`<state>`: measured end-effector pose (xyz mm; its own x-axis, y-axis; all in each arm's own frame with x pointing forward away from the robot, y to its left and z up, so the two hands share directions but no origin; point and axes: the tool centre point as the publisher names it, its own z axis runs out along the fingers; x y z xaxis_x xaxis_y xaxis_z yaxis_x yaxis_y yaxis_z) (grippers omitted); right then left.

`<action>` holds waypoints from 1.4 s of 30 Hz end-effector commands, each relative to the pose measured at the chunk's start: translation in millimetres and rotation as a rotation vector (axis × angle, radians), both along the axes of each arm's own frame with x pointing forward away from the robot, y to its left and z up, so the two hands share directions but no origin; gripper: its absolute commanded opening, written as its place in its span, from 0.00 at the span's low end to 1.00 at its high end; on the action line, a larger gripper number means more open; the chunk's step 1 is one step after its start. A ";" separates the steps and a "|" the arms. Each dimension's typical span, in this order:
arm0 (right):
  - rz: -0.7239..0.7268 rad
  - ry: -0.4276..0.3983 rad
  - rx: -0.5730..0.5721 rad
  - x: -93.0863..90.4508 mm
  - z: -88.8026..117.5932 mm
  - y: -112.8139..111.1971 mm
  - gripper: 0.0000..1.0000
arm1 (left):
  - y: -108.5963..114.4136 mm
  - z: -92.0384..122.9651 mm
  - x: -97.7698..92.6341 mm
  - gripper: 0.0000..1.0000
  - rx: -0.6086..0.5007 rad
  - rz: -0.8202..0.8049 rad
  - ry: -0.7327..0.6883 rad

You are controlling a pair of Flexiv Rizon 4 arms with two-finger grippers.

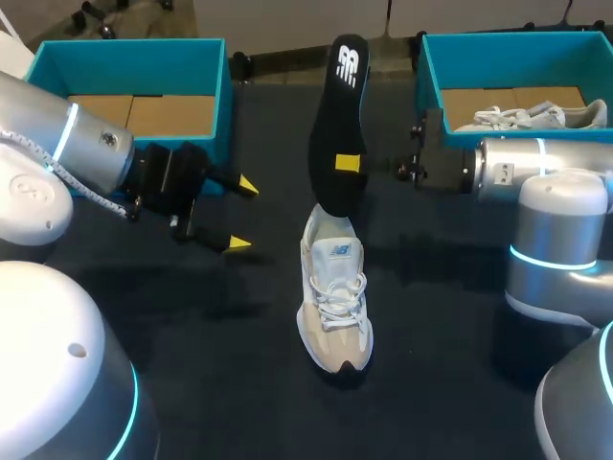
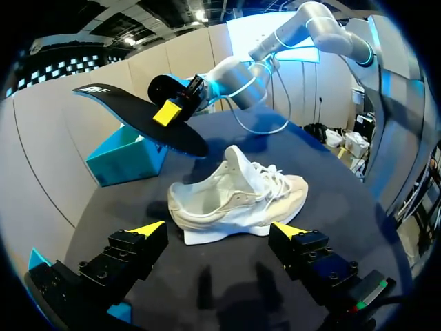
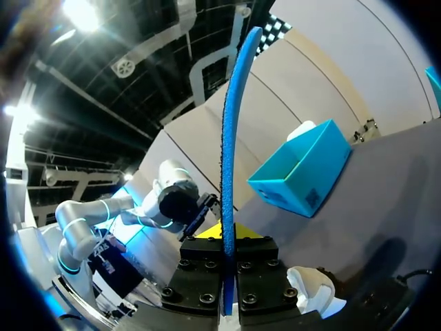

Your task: Take the shoe out of the shoebox, open the shoe tongue, remove and reinsert the insole, then place the shoe into the shoebox

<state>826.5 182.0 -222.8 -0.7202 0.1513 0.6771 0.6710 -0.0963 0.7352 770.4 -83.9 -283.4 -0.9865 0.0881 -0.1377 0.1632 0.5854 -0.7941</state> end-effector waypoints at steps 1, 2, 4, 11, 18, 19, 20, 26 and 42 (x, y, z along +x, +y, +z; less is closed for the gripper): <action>-0.002 0.001 -0.001 0.6 -0.4 2.1 0.00 | 0.3 0.6 -1.2 1.00 0.003 0.002 0.000; -0.002 0.001 -0.001 0.6 -0.4 2.1 0.00 | 0.3 0.6 -1.2 1.00 0.003 0.002 0.000; -0.002 0.001 -0.001 0.6 -0.4 2.1 0.00 | 0.3 0.6 -1.2 1.00 0.003 0.002 0.000; 0.006 -0.046 0.023 1.9 -3.2 -1.9 0.00 | -2.9 -8.9 -2.3 1.00 0.038 0.006 0.010; 0.010 -0.144 0.005 7.7 -13.6 -14.6 0.00 | -10.2 -31.6 -4.9 1.00 0.090 0.047 0.057; 0.018 -0.153 0.009 8.3 -15.3 -15.0 0.00 | -11.1 -34.5 -5.8 1.00 0.102 0.049 0.058; 0.019 -0.168 0.012 8.7 -16.9 -15.4 0.00 | -11.6 -37.1 -6.4 1.00 0.106 0.053 0.062; 0.040 -0.181 0.001 12.1 -26.1 -15.5 0.00 | -10.0 -47.4 -6.9 1.00 0.126 0.084 0.083; 0.057 -0.166 -0.013 13.3 -30.0 -14.1 0.00 | -6.0 -52.1 0.7 1.00 0.148 0.118 0.068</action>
<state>839.2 166.9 -252.3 -0.8293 0.1152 0.5468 0.5447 -0.0519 0.8370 769.9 -88.4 -333.9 -0.9978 -0.0139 -0.0642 0.0356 0.7068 -0.7065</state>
